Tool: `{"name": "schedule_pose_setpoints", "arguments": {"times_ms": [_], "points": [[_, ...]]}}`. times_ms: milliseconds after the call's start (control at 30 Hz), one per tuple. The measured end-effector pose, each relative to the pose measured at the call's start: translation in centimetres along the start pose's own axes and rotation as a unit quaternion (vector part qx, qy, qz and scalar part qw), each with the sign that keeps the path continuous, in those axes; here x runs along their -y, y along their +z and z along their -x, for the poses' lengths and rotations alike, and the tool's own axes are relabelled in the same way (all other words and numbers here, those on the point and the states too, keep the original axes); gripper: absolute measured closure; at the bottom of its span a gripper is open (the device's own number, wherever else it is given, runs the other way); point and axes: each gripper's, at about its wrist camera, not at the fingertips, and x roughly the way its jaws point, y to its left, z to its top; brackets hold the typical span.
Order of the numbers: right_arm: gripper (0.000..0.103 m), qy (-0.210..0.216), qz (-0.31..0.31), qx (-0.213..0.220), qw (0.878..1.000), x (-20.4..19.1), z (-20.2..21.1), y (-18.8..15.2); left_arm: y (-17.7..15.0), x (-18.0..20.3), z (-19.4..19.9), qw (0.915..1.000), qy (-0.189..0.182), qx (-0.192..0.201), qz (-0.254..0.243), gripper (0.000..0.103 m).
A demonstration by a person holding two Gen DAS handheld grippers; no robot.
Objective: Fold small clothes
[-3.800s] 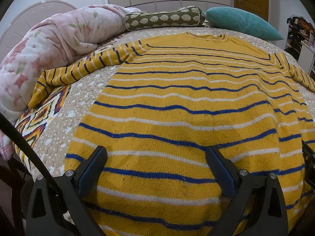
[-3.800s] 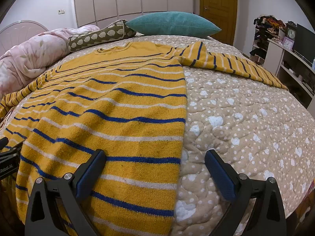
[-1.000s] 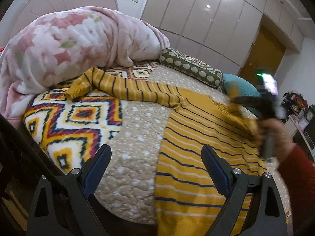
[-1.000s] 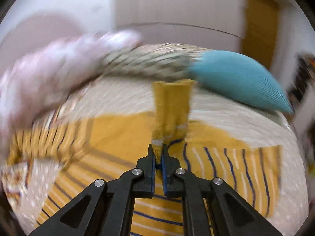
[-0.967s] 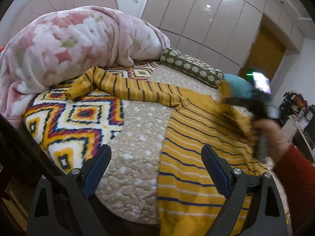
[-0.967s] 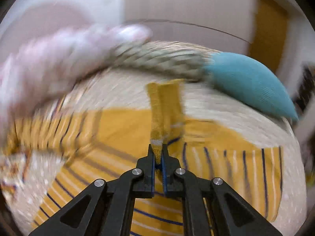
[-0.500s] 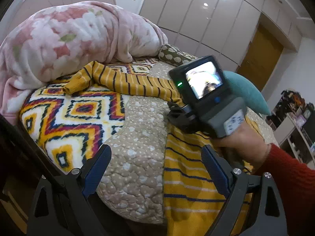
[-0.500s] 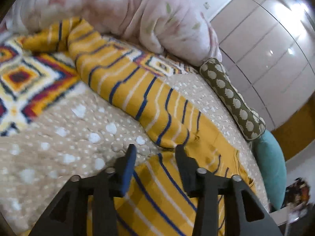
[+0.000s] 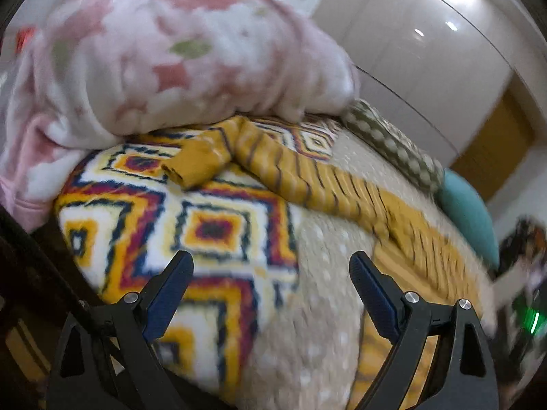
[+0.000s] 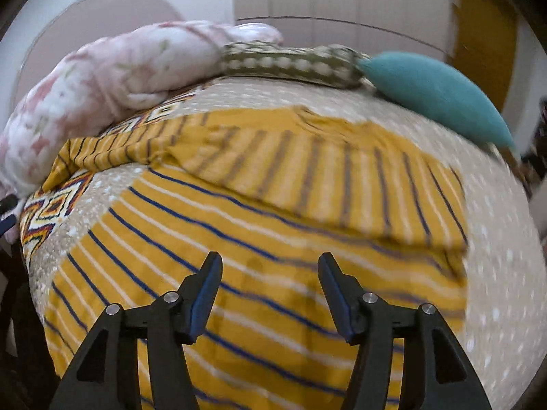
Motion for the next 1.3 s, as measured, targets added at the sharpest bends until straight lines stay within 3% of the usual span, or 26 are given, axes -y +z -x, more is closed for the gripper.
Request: {"name": "schedule_pose_setpoints", "arguments": {"times_ms": [67, 133, 233, 267, 367, 433, 500, 533, 567, 600, 633, 800, 867, 967, 1067, 1133, 1167, 1233, 1267, 1300], "points": [[0.04, 0.005, -0.018, 0.003, 1.0, 1.3, -0.2, -0.9, 2.1, -1.1, -1.9, 0.9997, -0.014, -0.007, 0.021, 0.011], [0.04, 0.011, -0.038, 0.003, 0.999, 2.4, -0.6, -2.1, 4.1, -2.2, -4.4, 0.9995, 0.003, -0.008, 0.032, 0.011], [0.04, 0.015, -0.059, 0.0, 0.998, 3.4, -0.9, -3.3, 6.2, -3.6, -7.5, 0.9954, 0.092, 0.001, 0.028, 0.011], [0.04, 0.016, -0.063, 0.0, 0.998, 3.6, -1.0, -3.6, 6.7, -3.8, -8.1, 0.9907, 0.135, 0.017, 0.009, 0.011], [0.038, 0.012, -0.06, 0.006, 0.998, 3.3, -1.3, -4.0, 7.4, -3.2, -9.3, 0.9769, 0.198, 0.046, -0.065, 0.011], [0.036, 0.006, -0.054, 0.005, 0.998, 2.9, -1.8, -4.2, 7.5, -2.7, -10.5, 0.9714, 0.205, 0.037, -0.114, 0.011], [0.034, -0.004, -0.046, 0.006, 0.999, 2.5, -2.1, -4.2, 7.6, -2.2, -12.0, 0.9719, 0.183, 0.001, -0.148, 0.013], [0.034, -0.009, -0.043, 0.005, 0.999, 2.4, -2.1, -4.1, 7.7, -1.9, -12.7, 0.9719, 0.169, -0.021, -0.163, 0.022], [0.034, -0.014, -0.039, 0.005, 0.999, 2.2, -2.2, -4.1, 7.7, -1.6, -13.4, 0.9695, 0.163, -0.041, -0.178, 0.062], [0.034, -0.019, -0.036, 0.005, 0.999, 2.1, -2.2, -4.2, 7.8, -1.3, -14.2, 0.9635, 0.176, -0.064, -0.191, 0.093], [0.034, -0.02, -0.035, 0.005, 0.999, 2.1, -2.2, -4.2, 8.0, -1.1, -14.3, 0.9613, 0.179, -0.078, -0.195, 0.093], [0.034, -0.014, -0.038, 0.01, 0.999, 2.2, -2.0, -4.3, 10.5, 0.8, -10.1, 0.9827, 0.098, -0.074, -0.139, 0.094], [0.034, -0.012, -0.04, 0.011, 0.999, 2.3, -2.0, -4.4, 11.0, 3.3, -8.2, 0.9866, 0.06, -0.077, -0.131, 0.094], [0.034, -0.004, -0.045, 0.015, 0.999, 2.5, -1.8, -4.5, 10.9, 9.1, -6.6, 0.9846, -0.004, -0.084, -0.153, 0.094], [0.034, 0.012, -0.057, 0.019, 0.998, 3.0, -1.7, -4.7, 9.1, 18.4, -5.2, 0.9686, -0.097, -0.104, -0.204, 0.094], [0.034, 0.023, -0.065, 0.021, 0.997, 3.4, -1.6, -4.8, 7.1, 24.4, -4.0, 0.9479, -0.173, -0.119, -0.239, 0.093], [0.034, 0.025, -0.067, 0.022, 0.997, 3.4, -1.6, -4.8, 5.8, 27.7, -3.0, 0.9308, -0.223, -0.125, -0.261, 0.091], [0.034, 0.032, -0.07, 0.023, 0.997, 3.6, -1.5, -4.9, 3.6, 32.0, -1.2, 0.9062, -0.268, -0.137, -0.297, 0.069], [0.034, 0.035, -0.072, 0.024, 0.997, 3.7, -1.5, -4.9, 2.7, 33.5, -0.6, 0.8978, -0.277, -0.14, -0.312, 0.041], [0.034, 0.038, -0.074, 0.025, 0.996, 3.8, -1.4, -4.9, 1.9, 34.3, 0.3, 0.895, -0.28, -0.133, -0.321, 0.028]]}}
